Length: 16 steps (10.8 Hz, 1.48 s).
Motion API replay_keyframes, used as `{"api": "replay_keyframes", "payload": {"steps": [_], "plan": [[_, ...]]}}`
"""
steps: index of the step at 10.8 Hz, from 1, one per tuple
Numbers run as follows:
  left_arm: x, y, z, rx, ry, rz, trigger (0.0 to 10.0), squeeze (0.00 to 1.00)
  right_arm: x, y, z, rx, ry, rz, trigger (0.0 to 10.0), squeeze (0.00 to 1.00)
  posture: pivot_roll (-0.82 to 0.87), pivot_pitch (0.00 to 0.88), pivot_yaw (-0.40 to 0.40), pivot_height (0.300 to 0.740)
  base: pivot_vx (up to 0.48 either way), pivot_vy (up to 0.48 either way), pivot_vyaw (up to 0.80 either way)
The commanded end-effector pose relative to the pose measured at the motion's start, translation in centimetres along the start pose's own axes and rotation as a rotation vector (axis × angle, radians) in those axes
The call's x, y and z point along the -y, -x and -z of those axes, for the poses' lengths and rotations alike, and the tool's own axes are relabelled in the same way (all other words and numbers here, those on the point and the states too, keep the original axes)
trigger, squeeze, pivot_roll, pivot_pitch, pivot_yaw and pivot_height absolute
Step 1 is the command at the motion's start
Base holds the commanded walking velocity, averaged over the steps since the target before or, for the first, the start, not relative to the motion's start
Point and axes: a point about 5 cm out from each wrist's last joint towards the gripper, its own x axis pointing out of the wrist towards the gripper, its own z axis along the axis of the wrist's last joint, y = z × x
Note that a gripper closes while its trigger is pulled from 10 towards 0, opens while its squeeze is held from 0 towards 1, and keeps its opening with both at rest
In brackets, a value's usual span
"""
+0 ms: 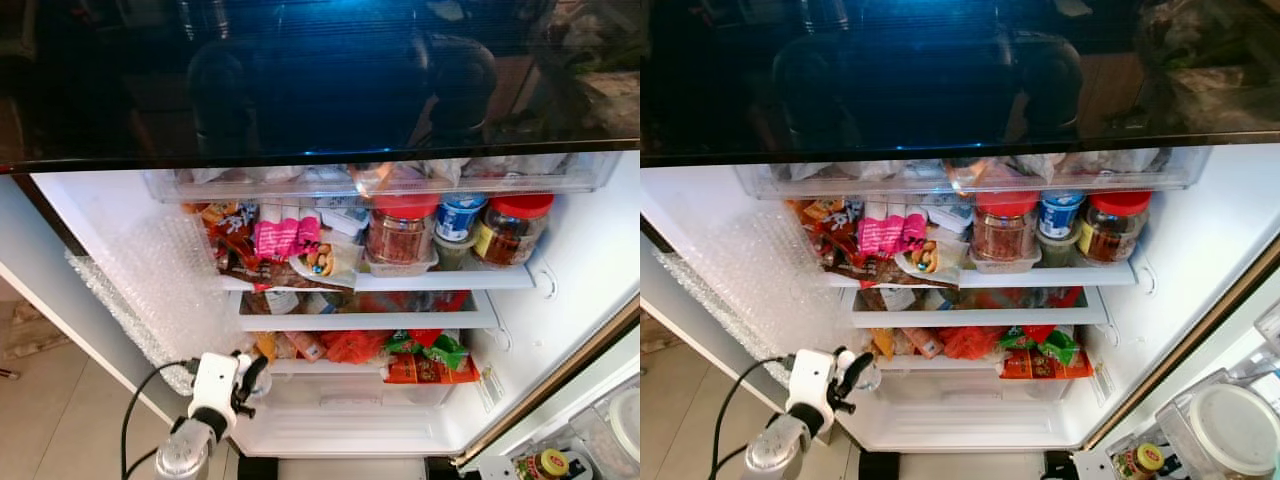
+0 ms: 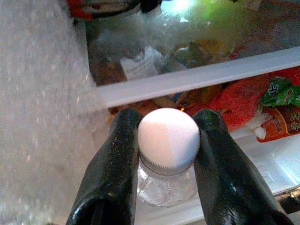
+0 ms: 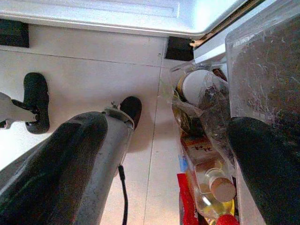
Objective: Restocking fridge
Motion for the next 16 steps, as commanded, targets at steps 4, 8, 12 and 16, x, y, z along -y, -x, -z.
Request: {"api": "replay_keyframes", "payload": {"steps": [4, 8, 12, 16], "plan": [[-0.7, -0.3, 0.0, -0.035, 0.013, -0.034, 10.0, 0.0, 1.1, 0.2, -0.3, 0.015, 0.006, 0.051, 10.0, 0.0, 0.07, 0.034, 0.015, 0.74, 0.0, 0.0, 0.0], [-0.7, -1.7, -1.3, -0.023, 0.007, -0.02, 10.0, 0.0, 1.1, 0.1, -0.4, 0.022, 0.017, 0.051, 10.0, 0.0, 0.06, 0.031, 0.014, 0.703, 0.0, 0.0, 0.0], [-0.3, -2.2, -1.6, -0.024, 0.006, 0.001, 10.0, 0.0, 0.9, 0.1, -0.5, 0.051, -0.01, 0.028, 10.0, 0.0, 0.05, 0.005, 0.016, 0.639, 0.0, 0.0, 0.0], [-0.4, -2.8, -2.3, -0.009, -0.024, -0.016, 10.0, 0.0, 0.9, 0.2, -0.5, 0.053, -0.001, 0.034, 10.0, 0.0, 0.05, 0.01, 0.016, 0.639, 0.0, 0.0, 0.0]]}}
